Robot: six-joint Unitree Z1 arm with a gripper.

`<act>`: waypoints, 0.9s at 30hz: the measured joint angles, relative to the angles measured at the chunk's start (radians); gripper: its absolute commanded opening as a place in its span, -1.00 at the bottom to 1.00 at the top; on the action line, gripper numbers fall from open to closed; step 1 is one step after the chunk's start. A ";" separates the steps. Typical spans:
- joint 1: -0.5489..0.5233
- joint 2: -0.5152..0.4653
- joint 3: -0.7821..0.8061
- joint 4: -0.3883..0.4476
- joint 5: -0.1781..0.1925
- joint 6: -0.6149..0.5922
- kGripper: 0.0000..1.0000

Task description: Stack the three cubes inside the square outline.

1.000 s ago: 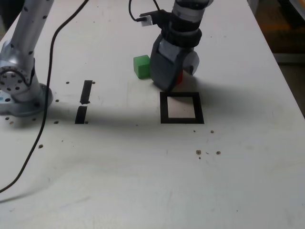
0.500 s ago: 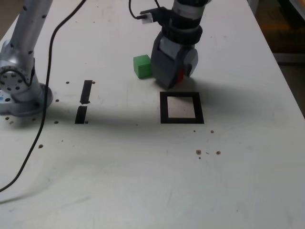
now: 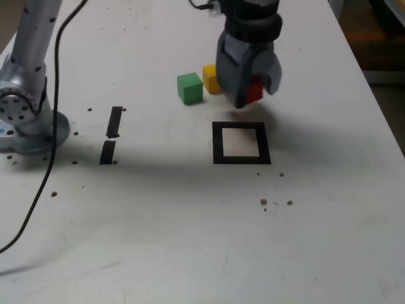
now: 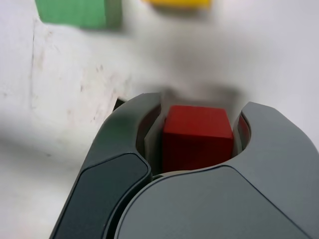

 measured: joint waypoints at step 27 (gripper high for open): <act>-0.196 0.006 0.104 -0.076 0.038 0.134 -0.58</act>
